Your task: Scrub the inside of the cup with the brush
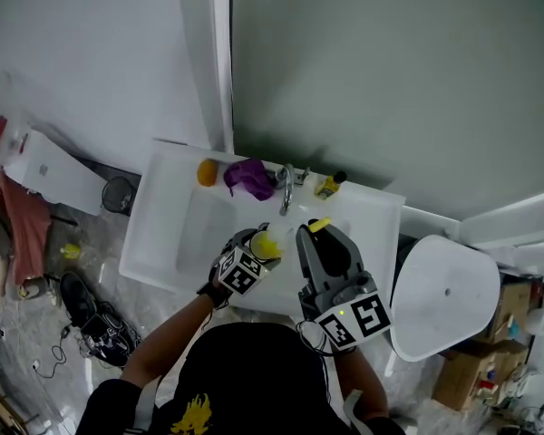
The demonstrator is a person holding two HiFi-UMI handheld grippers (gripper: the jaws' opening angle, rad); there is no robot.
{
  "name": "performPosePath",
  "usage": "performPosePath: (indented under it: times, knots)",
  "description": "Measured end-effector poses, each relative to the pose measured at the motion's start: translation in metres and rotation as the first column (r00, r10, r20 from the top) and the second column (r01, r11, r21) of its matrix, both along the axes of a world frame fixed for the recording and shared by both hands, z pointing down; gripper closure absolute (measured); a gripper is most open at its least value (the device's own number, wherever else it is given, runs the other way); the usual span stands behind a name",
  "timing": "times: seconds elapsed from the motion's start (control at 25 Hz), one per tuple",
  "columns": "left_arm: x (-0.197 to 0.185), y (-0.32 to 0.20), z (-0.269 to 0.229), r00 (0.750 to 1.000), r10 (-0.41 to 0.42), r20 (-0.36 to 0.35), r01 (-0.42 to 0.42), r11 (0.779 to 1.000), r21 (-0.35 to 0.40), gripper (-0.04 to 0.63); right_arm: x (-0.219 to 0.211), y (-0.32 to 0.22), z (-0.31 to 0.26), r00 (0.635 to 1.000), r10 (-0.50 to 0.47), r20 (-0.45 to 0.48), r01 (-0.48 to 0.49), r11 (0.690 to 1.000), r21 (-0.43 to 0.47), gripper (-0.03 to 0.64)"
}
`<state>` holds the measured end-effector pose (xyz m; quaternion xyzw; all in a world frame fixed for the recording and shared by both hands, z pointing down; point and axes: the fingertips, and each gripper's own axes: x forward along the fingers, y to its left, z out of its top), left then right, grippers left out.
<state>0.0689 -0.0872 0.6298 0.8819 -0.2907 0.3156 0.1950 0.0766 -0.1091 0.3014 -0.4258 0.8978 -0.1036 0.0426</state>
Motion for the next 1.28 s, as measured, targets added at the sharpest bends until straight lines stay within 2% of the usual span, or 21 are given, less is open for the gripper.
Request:
performPosePath:
  times: [0.32,0.6,0.72,0.88,1.0,1.28]
  knots:
    - [0.009,0.009,-0.030,0.999,0.041,-0.028,-0.041,0.999,0.002,0.181,-0.017,0.008,0.022,0.999,-0.049,0.003,0.049,0.998,-0.048,0.528]
    - [0.013,0.012,-0.047,0.996,0.078,-0.037,-0.076,0.996,0.035,0.181,-0.034,0.015,0.040,0.993,-0.099,-0.061,0.095,0.993,-0.068,0.528]
    - [0.017,0.014,-0.056,0.994,0.098,-0.048,-0.096,0.995,0.041,0.181,-0.044,0.016,0.043,0.986,-0.132,-0.102,0.129,0.991,-0.035,0.528]
    - [0.021,0.022,-0.066,0.990,0.117,-0.078,-0.115,0.993,0.031,0.181,-0.045,0.012,0.034,0.975,-0.170,-0.146,0.180,0.982,0.057,0.529]
    - [0.015,0.022,-0.069,0.990,0.113,-0.089,-0.112,0.994,0.021,0.181,-0.036,0.006,0.032,0.976,-0.173,-0.135,0.182,0.981,0.061,0.526]
    - [-0.013,0.016,-0.059,0.995,0.055,-0.082,-0.056,0.998,-0.017,0.181,-0.018,0.024,0.044,0.979,-0.183,-0.089,0.182,0.983,-0.018,0.529]
